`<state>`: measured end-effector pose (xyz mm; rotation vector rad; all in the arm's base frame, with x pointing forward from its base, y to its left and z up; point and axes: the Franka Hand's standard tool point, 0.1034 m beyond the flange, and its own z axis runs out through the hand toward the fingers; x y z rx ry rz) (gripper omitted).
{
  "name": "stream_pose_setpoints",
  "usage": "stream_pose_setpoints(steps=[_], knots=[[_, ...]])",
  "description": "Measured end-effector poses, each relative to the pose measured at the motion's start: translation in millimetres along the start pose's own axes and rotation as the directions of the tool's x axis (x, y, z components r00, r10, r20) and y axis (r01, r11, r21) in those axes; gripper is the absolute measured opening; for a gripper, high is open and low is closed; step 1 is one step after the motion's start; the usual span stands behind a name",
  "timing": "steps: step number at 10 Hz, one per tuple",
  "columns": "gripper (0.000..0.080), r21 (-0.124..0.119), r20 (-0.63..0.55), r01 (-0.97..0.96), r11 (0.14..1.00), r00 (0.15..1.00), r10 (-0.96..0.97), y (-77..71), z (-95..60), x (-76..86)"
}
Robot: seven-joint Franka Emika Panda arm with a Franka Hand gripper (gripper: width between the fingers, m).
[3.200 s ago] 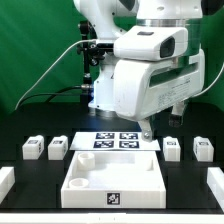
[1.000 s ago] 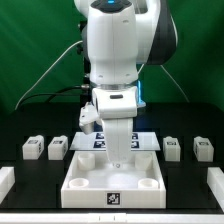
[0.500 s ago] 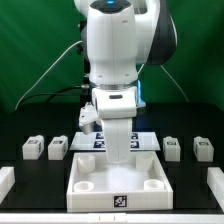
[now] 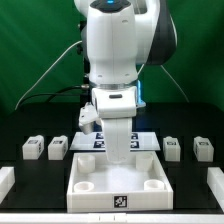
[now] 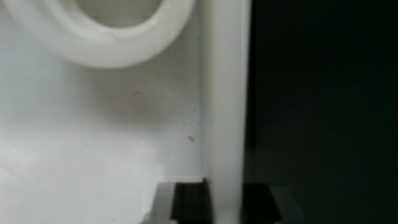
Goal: Assemble one leg
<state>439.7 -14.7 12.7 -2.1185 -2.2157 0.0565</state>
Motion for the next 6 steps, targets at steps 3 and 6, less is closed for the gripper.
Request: stream_pose_setpoints(steps=[3,6], knots=[[0.0065,-0.002,0.0,0.0,1.0,1.0,0.0,0.7,-0.3,0.2],[0.0064,-0.019,-0.015,-0.048,0.999,0.999,0.048,37.7,-7.6,56.4]])
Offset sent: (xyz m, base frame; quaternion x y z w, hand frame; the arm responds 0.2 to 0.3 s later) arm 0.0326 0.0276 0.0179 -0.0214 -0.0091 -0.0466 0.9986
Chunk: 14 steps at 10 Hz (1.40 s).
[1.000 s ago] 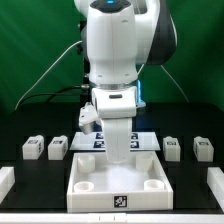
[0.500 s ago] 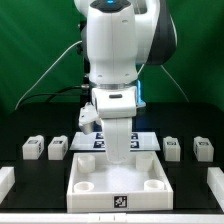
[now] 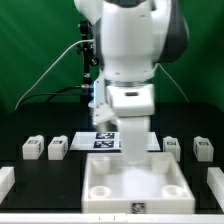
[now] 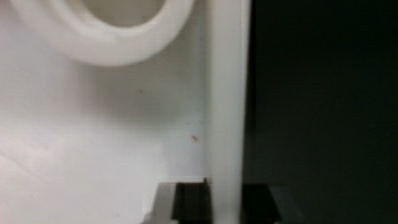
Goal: Assemble one leg
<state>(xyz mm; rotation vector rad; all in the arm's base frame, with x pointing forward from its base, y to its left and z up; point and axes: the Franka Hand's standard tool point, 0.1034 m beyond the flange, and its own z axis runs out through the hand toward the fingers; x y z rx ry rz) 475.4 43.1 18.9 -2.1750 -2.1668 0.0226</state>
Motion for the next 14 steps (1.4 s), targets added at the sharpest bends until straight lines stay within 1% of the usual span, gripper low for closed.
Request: stream_pose_setpoints(steps=[1,2,3,4,5,6,8,9,10,11,12,13,14], knots=[[0.0064,-0.008,-0.008,-0.004,1.0,1.0,0.004,14.3,-0.1,16.8],[0.0064,0.007,-0.011,-0.013,1.0,1.0,0.013,21.2,3.1,28.3],[0.0064,0.029,-0.007,-0.021,0.999,1.0,0.021,21.5,5.5,27.5],[0.0064,0.033,-0.007,-0.02,0.999,1.0,0.02,21.5,5.3,27.4],[0.0065,0.032,-0.008,-0.018,0.999,1.0,0.018,21.4,5.8,27.6],[0.0065,0.022,-0.01,-0.019,1.0,1.0,0.019,21.3,6.3,27.6],[0.0065,0.023,-0.01,-0.02,1.0,1.0,0.02,21.1,6.4,27.1],[0.0182,0.023,-0.01,-0.021,1.0,1.0,0.021,21.0,6.7,26.9],[0.0317,0.023,-0.01,-0.021,1.0,1.0,0.021,21.0,6.7,26.7],[0.05,0.023,-0.01,-0.021,1.0,1.0,0.021,21.0,6.8,26.6],[0.05,0.023,-0.01,-0.022,0.999,1.0,0.022,21.0,6.9,26.4],[0.0601,0.024,-0.01,-0.022,0.999,1.0,0.022,21.0,6.9,26.3],[0.0639,0.024,-0.01,-0.022,0.999,1.0,0.022,20.9,7.0,26.1]])
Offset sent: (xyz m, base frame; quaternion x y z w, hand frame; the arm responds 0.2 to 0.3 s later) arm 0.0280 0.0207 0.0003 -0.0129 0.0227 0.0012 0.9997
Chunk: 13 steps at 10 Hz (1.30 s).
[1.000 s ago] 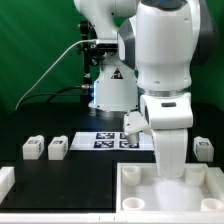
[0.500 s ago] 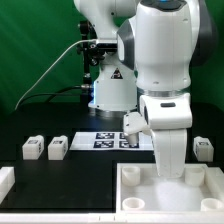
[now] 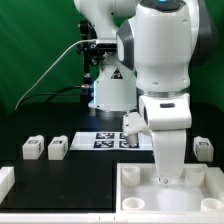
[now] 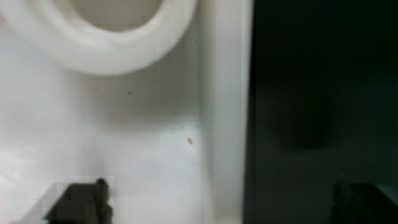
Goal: Assemble one leg
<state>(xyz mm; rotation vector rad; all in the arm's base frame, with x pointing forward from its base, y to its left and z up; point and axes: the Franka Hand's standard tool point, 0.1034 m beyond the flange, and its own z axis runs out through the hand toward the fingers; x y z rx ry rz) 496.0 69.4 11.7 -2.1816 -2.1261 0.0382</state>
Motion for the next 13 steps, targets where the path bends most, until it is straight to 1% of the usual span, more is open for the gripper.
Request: stream_pose_setpoints(steps=[7,8,9,10,11,12,13], knots=[[0.0649,0.002,0.001,-0.011,1.0,1.0,0.011,-0.3,-0.6,-0.5],[0.0649,0.008,0.009,-0.091,0.996,0.996,0.091,-1.9,-11.0,1.8],[0.0649,-0.006,0.009,-0.19,0.982,0.982,0.19,-6.1,-22.2,11.7],[0.0649,-0.018,0.004,-0.23,0.973,0.973,0.23,-11.9,-27.5,24.5],[0.0649,-0.023,-0.001,-0.316,0.949,0.949,0.316,-16.5,-30.2,39.5],[0.0649,-0.025,-0.012,-0.484,0.875,0.875,0.484,-17.5,-33.8,51.8],[0.0649,-0.019,-0.023,-0.597,0.802,0.803,0.596,-17.8,-35.6,58.8]])
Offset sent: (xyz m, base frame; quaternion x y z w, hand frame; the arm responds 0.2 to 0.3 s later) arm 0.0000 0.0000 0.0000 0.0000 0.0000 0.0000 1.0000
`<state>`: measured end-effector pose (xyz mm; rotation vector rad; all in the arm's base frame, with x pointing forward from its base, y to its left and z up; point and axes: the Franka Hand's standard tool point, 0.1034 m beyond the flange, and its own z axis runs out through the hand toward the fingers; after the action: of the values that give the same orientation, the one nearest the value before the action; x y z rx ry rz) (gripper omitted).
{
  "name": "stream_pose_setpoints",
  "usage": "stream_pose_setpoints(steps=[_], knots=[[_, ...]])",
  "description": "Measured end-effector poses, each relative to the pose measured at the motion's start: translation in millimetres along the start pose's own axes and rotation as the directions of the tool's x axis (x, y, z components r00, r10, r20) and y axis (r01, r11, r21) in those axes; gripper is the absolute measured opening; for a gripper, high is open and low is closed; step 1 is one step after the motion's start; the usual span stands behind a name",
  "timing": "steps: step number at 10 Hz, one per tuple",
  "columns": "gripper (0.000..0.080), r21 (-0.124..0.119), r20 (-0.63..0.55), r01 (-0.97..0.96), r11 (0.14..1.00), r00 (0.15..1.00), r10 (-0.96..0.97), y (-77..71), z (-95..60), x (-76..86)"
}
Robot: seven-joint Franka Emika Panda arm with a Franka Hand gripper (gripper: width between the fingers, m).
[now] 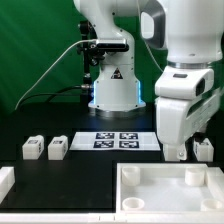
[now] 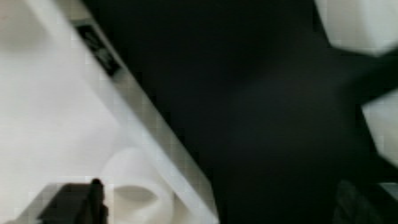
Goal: Assemble one leg
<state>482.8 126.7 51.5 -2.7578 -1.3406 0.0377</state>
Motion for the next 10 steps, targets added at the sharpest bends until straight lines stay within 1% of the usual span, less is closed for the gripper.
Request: stream_pose_setpoints(steps=[2,4,5,6,7,8,10], knots=[[0.0649,0.006,-0.001,-0.167,0.986,0.986,0.167,-0.2,0.8,-0.5],[0.0649,0.014,0.0,-0.394,0.919,0.919,0.394,-5.2,1.6,2.3],[0.0649,0.021,0.016,-0.564,0.826,0.826,0.563,-22.9,5.4,8.2],[0.0649,0.024,0.032,-0.654,0.756,0.756,0.654,-37.4,8.4,12.5],[0.0649,0.029,0.048,-0.727,0.686,0.686,0.726,-45.2,12.2,11.3],[0.0649,0.026,0.071,-0.718,0.695,0.695,0.715,-49.5,15.3,8.6],[0.0649,0.024,0.091,-0.715,0.699,0.698,0.71,-48.3,14.0,8.9]])
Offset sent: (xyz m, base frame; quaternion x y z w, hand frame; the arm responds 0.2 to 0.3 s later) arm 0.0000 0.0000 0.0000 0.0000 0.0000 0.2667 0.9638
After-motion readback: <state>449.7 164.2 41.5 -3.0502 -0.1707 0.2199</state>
